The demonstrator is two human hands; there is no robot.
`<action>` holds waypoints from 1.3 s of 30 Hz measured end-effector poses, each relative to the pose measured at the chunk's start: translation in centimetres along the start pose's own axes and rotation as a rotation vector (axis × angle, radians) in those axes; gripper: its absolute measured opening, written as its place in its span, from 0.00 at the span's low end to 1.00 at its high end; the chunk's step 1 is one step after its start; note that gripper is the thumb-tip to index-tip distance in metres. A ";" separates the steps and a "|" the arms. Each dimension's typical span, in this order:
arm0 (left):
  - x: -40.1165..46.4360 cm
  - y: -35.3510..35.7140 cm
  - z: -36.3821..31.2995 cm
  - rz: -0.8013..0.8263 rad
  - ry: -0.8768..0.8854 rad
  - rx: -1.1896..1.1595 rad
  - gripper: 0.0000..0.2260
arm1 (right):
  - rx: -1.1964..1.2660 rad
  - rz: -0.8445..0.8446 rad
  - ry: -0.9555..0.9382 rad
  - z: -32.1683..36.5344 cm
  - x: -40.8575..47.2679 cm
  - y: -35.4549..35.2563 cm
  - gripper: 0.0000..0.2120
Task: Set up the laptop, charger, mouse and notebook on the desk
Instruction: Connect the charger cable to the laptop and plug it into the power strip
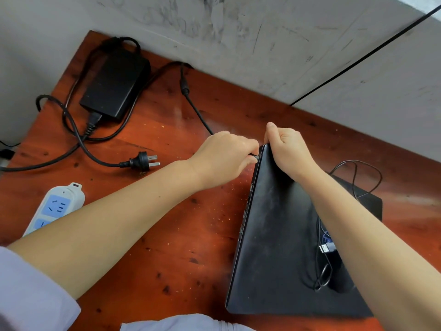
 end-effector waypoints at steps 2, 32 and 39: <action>0.1 0.1 0.1 0.019 -0.009 -0.029 0.09 | -0.003 -0.003 0.008 -0.1 0.1 0.3 0.26; 1.0 6.6 4.7 0.189 -0.061 0.231 0.08 | -0.454 -0.017 -0.217 -2.5 -0.4 6.0 0.16; 0.8 6.5 4.2 0.199 -0.235 0.241 0.11 | -0.459 0.147 -0.117 -2.5 -2.0 6.4 0.16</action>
Point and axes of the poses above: each hand's wrist, its own x-axis towards the middle knuckle, its own y-axis out of the palm, z = x × y, the point moved 4 cm from there along x, towards the middle knuckle, and after that the axes turned 7 degrees about z, right-handed, at the moved point
